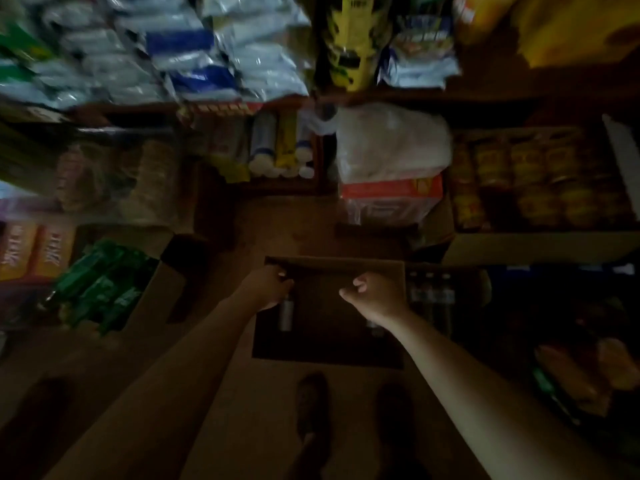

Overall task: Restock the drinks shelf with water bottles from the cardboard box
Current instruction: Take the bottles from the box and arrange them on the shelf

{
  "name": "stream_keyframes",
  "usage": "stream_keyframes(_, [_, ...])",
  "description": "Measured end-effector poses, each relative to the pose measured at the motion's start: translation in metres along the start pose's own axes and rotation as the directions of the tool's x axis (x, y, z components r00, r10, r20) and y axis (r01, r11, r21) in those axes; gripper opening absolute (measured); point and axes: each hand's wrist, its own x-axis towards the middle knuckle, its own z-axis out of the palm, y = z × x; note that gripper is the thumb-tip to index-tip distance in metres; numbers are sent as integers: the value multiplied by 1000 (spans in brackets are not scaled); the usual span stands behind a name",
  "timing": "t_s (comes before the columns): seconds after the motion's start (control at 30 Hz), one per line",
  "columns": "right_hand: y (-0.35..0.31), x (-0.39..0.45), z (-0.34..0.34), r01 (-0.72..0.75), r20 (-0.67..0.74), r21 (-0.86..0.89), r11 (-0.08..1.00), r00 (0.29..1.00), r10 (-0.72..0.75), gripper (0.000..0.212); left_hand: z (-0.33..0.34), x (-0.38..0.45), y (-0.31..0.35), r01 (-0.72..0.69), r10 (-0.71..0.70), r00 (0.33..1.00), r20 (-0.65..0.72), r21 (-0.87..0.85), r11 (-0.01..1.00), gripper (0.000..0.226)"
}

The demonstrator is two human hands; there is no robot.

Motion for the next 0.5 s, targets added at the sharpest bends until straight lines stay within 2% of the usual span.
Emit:
stream_keyframes(0.13, [12, 51, 42, -4, 37, -1, 1000, 999, 4, 54, 37, 66, -35, 21, -21, 999, 40, 5, 1000, 33])
stream_keyframes(0.3, [44, 113, 84, -7, 56, -94, 996, 998, 13, 53, 87, 138, -67, 37, -35, 994, 107, -13, 999, 33])
stream_keyframes(0.5, [88, 189, 131, -8, 97, -87, 996, 995, 16, 55, 152, 223, -108, 67, -71, 992, 104, 42, 997, 38])
